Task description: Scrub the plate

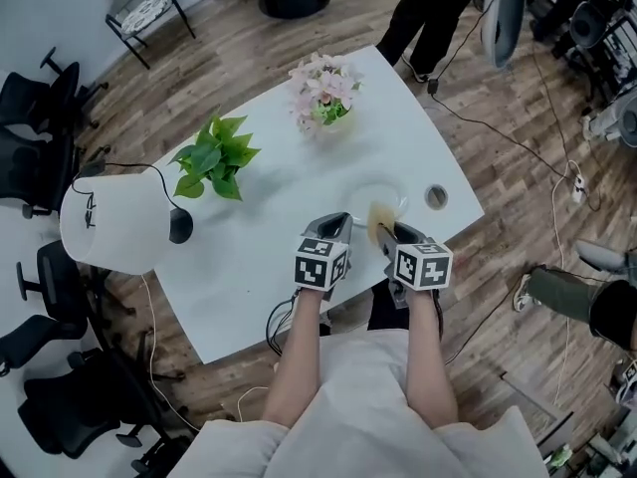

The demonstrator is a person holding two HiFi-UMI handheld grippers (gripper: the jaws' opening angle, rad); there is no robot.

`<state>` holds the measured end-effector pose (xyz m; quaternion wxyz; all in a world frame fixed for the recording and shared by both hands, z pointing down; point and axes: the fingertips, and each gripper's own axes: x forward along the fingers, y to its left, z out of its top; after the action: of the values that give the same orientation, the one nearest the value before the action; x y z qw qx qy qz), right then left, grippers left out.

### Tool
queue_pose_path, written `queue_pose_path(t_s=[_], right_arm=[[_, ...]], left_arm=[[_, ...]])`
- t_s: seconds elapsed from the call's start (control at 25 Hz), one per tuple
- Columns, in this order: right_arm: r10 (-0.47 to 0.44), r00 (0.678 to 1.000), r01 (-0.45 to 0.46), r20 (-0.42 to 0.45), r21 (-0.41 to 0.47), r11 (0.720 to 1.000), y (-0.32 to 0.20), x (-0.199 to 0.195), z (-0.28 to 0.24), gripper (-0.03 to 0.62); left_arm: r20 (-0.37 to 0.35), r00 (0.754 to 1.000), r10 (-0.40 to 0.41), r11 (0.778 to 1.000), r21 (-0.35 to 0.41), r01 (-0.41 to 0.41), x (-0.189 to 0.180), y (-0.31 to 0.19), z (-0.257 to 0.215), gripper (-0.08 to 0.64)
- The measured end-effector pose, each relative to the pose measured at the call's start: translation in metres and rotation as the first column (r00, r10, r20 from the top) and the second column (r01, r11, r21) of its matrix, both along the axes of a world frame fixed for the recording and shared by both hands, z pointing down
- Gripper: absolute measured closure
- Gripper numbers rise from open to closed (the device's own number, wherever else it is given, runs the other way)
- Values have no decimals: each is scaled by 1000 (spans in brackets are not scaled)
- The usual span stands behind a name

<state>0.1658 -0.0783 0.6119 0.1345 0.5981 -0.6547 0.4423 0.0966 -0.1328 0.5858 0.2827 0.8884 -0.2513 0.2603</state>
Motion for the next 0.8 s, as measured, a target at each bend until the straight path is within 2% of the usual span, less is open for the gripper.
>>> queue_pose_path(t_s=[0.24, 0.56, 0.8], right_arm=[[-39, 997, 42, 66, -48, 998, -21, -2, 11, 460], [-88, 993, 102, 85, -177, 979, -21, 2, 33, 460], [-124, 987, 143, 103, -200, 969, -26, 6, 32, 459]], left_arm=[[32, 999, -4, 1000, -23, 5, 15, -15, 20, 558], [65, 998, 6, 998, -63, -2, 34, -19, 45, 558], [132, 991, 13, 997, -84, -2, 39, -19, 57, 558]])
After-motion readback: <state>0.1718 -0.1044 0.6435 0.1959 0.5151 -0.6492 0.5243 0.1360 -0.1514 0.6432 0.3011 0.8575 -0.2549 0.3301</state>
